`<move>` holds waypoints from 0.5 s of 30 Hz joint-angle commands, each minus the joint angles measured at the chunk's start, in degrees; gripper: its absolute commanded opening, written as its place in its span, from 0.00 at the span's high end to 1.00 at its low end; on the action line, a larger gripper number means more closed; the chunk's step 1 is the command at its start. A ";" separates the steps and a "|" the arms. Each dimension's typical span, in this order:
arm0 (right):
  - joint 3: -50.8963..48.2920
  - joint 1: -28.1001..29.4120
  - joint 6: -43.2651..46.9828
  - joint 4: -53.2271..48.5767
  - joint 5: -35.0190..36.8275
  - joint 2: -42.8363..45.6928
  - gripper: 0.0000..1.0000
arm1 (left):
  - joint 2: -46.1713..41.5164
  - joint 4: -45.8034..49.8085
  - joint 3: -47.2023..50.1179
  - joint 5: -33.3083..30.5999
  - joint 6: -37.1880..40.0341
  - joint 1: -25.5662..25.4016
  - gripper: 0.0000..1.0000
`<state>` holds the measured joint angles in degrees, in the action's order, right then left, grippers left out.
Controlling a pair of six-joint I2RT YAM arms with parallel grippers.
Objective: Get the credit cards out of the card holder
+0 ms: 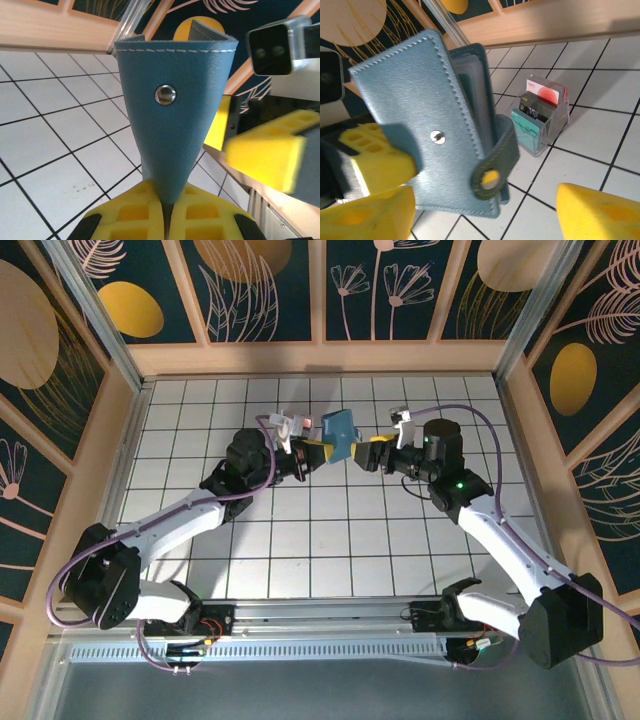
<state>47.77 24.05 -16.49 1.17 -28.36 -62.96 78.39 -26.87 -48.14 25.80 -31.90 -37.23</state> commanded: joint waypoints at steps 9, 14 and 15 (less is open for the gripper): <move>-0.88 -4.51 -2.67 4.90 1.46 1.87 0.58 | -3.56 -4.86 1.20 6.86 1.14 0.14 1.00; -1.45 -4.68 -4.53 8.62 -7.25 0.71 0.58 | -2.87 -6.68 1.89 7.95 -0.05 0.14 1.00; -1.67 -4.63 -4.51 9.50 -9.35 0.52 0.57 | -2.73 -7.57 2.10 8.43 -0.58 0.07 1.00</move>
<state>47.16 19.66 -19.53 5.87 -30.87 -62.65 76.60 -28.80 -46.74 31.59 -31.75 -37.23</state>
